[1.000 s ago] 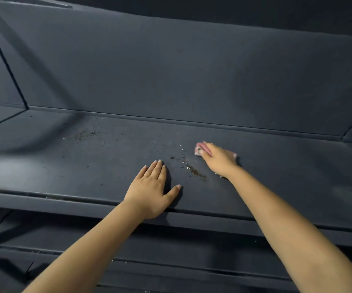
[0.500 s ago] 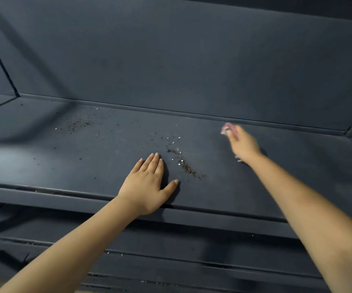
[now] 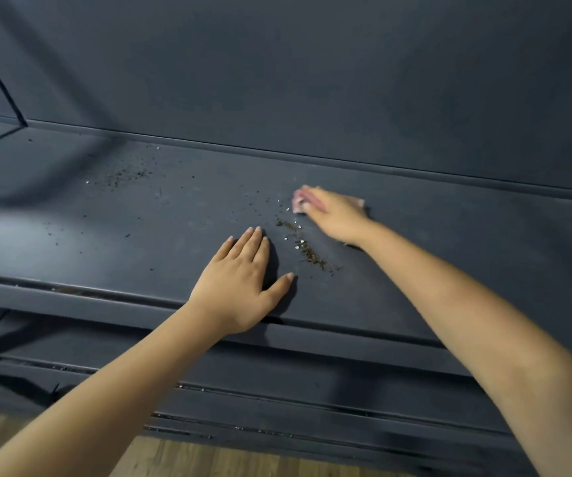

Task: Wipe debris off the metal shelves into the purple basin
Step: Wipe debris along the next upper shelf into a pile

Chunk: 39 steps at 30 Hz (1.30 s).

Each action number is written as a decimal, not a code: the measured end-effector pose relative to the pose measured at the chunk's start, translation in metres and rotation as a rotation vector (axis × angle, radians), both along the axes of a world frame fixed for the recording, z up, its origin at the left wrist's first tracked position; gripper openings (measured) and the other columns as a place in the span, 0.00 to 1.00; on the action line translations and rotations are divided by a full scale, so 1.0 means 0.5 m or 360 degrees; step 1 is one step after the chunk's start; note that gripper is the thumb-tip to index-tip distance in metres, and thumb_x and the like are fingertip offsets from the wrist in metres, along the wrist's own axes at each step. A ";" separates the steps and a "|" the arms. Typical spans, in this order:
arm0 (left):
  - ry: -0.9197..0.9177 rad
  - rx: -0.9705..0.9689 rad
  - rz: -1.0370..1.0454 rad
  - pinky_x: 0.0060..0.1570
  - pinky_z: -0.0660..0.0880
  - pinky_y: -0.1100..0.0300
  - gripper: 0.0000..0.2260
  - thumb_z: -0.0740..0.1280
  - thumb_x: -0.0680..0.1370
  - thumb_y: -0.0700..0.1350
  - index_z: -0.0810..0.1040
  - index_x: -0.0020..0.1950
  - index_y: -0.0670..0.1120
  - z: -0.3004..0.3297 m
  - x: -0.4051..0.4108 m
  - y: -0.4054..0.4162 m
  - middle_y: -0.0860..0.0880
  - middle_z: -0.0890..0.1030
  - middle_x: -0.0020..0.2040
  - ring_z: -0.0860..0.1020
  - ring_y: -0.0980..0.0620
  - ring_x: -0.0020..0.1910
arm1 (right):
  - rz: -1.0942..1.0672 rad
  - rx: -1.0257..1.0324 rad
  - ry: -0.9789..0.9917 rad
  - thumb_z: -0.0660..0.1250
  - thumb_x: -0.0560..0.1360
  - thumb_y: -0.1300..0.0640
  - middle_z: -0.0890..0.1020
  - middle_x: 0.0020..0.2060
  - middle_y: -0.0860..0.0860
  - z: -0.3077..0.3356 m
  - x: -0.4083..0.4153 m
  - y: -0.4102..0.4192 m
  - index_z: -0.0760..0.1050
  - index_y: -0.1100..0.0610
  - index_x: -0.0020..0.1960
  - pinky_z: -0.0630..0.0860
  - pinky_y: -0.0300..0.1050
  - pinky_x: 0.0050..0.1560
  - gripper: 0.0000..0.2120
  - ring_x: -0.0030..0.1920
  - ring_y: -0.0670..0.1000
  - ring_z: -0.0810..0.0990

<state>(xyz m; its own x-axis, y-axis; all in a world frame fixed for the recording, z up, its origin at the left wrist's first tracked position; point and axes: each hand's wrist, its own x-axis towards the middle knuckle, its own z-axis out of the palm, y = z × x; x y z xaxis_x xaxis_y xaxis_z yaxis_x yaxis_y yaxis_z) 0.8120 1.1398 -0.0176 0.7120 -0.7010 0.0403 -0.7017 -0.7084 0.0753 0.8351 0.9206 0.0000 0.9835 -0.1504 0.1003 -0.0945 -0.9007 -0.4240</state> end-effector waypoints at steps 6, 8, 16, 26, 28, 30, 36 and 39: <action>0.0011 0.0052 0.0003 0.71 0.34 0.60 0.49 0.26 0.63 0.67 0.44 0.78 0.42 0.007 -0.004 -0.002 0.47 0.42 0.79 0.39 0.54 0.77 | 0.0227 0.0117 0.0022 0.55 0.82 0.50 0.66 0.72 0.47 -0.015 -0.016 0.043 0.61 0.53 0.74 0.60 0.44 0.72 0.22 0.73 0.48 0.63; 0.0041 0.0073 -0.0004 0.70 0.33 0.60 0.52 0.25 0.61 0.70 0.42 0.78 0.42 0.010 -0.002 0.000 0.47 0.41 0.79 0.38 0.54 0.76 | 0.0149 0.0191 0.0003 0.54 0.82 0.48 0.70 0.70 0.46 -0.004 -0.032 0.034 0.63 0.50 0.73 0.65 0.39 0.62 0.21 0.67 0.48 0.71; 0.0117 0.0084 -0.0037 0.71 0.33 0.60 0.61 0.16 0.53 0.74 0.40 0.78 0.41 0.020 0.030 -0.006 0.47 0.39 0.78 0.33 0.58 0.72 | -0.0738 -0.0164 -0.0088 0.48 0.81 0.45 0.75 0.60 0.54 -0.003 -0.098 -0.201 0.70 0.49 0.61 0.71 0.56 0.59 0.17 0.58 0.59 0.76; 0.0019 0.0112 -0.0056 0.68 0.30 0.61 0.59 0.16 0.55 0.73 0.42 0.78 0.42 0.013 0.033 -0.023 0.47 0.41 0.79 0.38 0.54 0.76 | -0.0966 -0.0150 0.0047 0.48 0.82 0.45 0.73 0.63 0.59 -0.012 -0.014 -0.296 0.67 0.57 0.67 0.67 0.50 0.60 0.21 0.62 0.60 0.72; 0.0012 0.0103 -0.0059 0.67 0.29 0.62 0.54 0.24 0.61 0.72 0.42 0.78 0.42 0.012 0.032 -0.023 0.47 0.41 0.79 0.37 0.54 0.76 | -0.0909 -0.0131 0.0052 0.48 0.82 0.45 0.74 0.62 0.58 -0.009 0.011 -0.281 0.67 0.55 0.67 0.70 0.50 0.57 0.21 0.59 0.60 0.75; 0.0012 0.0094 -0.0064 0.67 0.28 0.62 0.49 0.26 0.64 0.68 0.42 0.78 0.42 0.013 0.031 -0.022 0.47 0.41 0.79 0.37 0.54 0.76 | -0.0821 -0.0121 0.0048 0.49 0.82 0.44 0.76 0.59 0.56 -0.008 0.037 -0.260 0.68 0.54 0.67 0.72 0.49 0.53 0.21 0.54 0.59 0.77; 0.0001 0.0031 -0.0090 0.67 0.28 0.61 0.55 0.15 0.58 0.69 0.41 0.78 0.42 0.006 0.037 -0.021 0.47 0.40 0.78 0.31 0.60 0.69 | -0.0538 -0.0019 0.0016 0.51 0.81 0.44 0.78 0.54 0.52 0.002 0.103 -0.175 0.69 0.47 0.64 0.73 0.44 0.39 0.17 0.35 0.54 0.78; 0.0010 0.0015 -0.0088 0.69 0.29 0.59 0.54 0.17 0.60 0.70 0.41 0.78 0.42 0.009 0.036 -0.020 0.46 0.40 0.78 0.32 0.58 0.72 | -0.0384 0.0007 -0.0003 0.52 0.81 0.44 0.77 0.57 0.50 0.008 0.133 -0.125 0.70 0.45 0.64 0.75 0.43 0.38 0.16 0.42 0.55 0.80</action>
<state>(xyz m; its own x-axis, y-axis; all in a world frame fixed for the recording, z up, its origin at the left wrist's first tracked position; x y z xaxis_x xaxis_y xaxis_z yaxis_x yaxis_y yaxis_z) 0.8298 1.1299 -0.0130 0.6722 -0.7398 0.0289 -0.7395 -0.6691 0.0736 0.9016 0.8581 0.0042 0.9188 -0.3817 0.1007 -0.3063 -0.8502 -0.4281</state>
